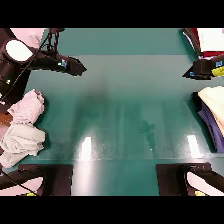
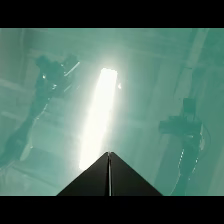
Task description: Fold the shirts.
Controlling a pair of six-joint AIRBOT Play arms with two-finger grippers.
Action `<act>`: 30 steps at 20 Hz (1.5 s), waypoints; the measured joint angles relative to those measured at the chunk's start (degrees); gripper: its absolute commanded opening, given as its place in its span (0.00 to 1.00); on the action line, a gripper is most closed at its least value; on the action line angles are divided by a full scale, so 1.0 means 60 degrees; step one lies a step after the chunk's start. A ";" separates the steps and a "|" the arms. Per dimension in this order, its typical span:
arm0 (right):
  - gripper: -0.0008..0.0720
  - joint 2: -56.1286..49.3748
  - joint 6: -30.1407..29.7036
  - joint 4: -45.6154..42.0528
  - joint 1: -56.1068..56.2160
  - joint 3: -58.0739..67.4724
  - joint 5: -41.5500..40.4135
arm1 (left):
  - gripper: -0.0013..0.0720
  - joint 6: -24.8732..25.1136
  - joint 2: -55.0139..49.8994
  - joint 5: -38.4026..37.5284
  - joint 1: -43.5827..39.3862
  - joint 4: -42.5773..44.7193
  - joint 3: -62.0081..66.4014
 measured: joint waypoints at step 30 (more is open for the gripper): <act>0.03 0.0000 0.0000 0.0000 0.0000 0.0000 0.0277 | 0.78 -0.2218 0.0692 -0.2237 0.3643 0.5187 -0.1096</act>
